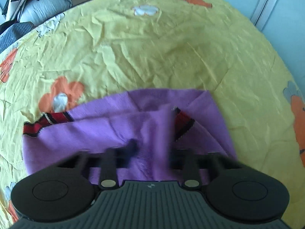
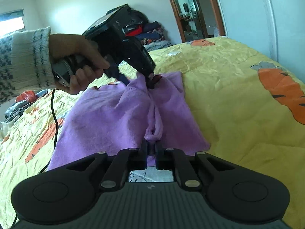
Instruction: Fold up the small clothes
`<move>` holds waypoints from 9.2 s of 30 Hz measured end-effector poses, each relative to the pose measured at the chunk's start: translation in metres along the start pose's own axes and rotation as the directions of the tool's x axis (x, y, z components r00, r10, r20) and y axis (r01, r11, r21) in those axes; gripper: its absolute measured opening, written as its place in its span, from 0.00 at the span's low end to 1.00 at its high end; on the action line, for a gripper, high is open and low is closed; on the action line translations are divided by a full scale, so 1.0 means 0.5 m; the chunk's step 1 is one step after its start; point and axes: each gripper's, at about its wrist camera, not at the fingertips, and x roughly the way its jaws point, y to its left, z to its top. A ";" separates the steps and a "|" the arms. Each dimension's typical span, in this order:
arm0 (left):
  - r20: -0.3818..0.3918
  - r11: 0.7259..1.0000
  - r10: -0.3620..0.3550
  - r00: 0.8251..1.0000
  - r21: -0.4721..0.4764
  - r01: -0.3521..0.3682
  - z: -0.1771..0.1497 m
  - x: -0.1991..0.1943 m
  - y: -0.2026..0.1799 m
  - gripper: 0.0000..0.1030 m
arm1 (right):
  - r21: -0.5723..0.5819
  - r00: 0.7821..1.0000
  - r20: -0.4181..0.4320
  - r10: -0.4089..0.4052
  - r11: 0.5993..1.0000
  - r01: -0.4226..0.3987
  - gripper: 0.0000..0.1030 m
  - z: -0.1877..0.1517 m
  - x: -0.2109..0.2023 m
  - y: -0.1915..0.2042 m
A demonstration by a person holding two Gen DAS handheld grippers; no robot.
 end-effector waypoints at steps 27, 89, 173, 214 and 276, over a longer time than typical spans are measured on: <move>0.131 0.976 -0.198 0.971 -0.064 0.208 0.072 0.006 -0.106 0.73 | 0.093 0.998 -0.065 0.012 0.996 -0.006 0.42 0.036 -0.030 -0.109; 0.218 0.997 -0.081 0.973 0.009 0.081 -0.485 -0.122 0.008 1.00 | 0.130 0.921 -0.220 0.320 0.946 -0.298 0.03 0.090 0.089 -0.168; 0.186 0.855 -0.305 0.934 -0.379 0.354 -0.344 -0.121 0.234 0.36 | 0.258 0.870 -0.262 0.417 0.899 -0.353 0.26 0.163 0.237 -0.040; 0.362 0.966 0.033 0.932 -0.251 0.063 -0.755 -0.293 0.032 1.00 | -0.262 0.983 -0.172 -0.069 0.965 0.022 0.81 0.022 -0.003 0.062; 0.349 0.894 0.322 0.880 -0.417 -0.162 -0.800 -0.241 -0.026 1.00 | -0.265 0.978 -0.030 -0.205 0.945 0.190 1.00 -0.159 -0.090 0.142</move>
